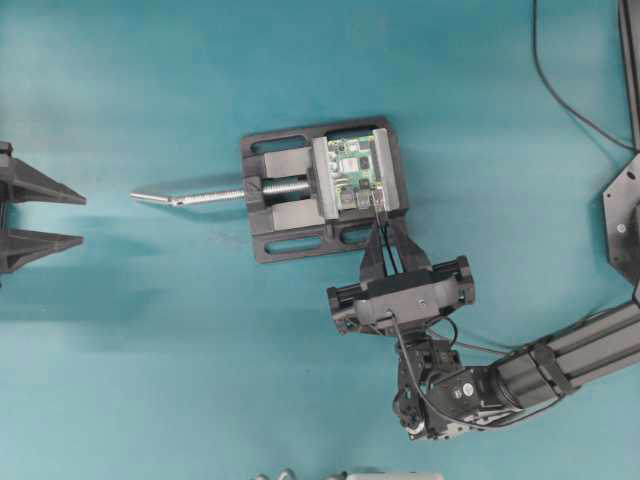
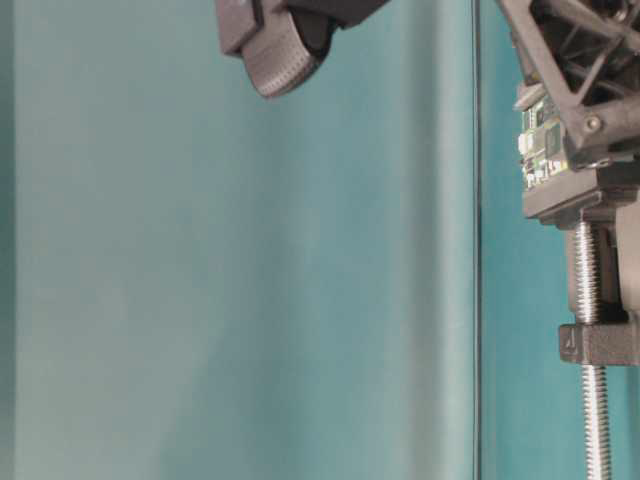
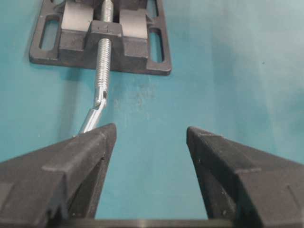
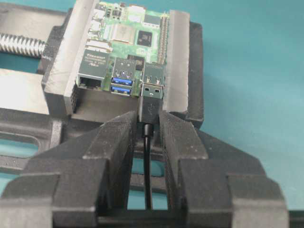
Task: Insert the USB into the fixed PCB.
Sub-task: 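Push the USB plug forward into the port with the right gripper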
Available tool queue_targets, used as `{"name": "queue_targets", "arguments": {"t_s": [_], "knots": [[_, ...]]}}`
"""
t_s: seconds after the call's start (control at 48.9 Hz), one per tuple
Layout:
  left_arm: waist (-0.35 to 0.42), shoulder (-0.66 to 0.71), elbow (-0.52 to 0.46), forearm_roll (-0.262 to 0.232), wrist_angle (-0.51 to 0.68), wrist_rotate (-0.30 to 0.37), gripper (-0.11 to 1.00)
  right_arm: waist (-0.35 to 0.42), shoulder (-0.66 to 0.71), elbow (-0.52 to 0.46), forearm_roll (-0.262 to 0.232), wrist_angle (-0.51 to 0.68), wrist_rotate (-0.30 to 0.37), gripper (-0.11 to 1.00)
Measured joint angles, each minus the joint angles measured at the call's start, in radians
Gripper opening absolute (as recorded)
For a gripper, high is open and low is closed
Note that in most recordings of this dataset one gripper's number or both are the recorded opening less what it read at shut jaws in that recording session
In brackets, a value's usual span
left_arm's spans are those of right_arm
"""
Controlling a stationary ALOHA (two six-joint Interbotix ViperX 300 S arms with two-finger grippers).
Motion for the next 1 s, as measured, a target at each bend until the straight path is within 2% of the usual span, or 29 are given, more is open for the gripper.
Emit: {"name": "queue_targets", "arguments": {"t_s": [1.003], "knots": [[0.000, 0.000, 0.000, 0.002, -0.002, 0.000, 0.78, -0.021, 0.003, -0.003, -0.008, 0.000, 0.003, 0.20]]}}
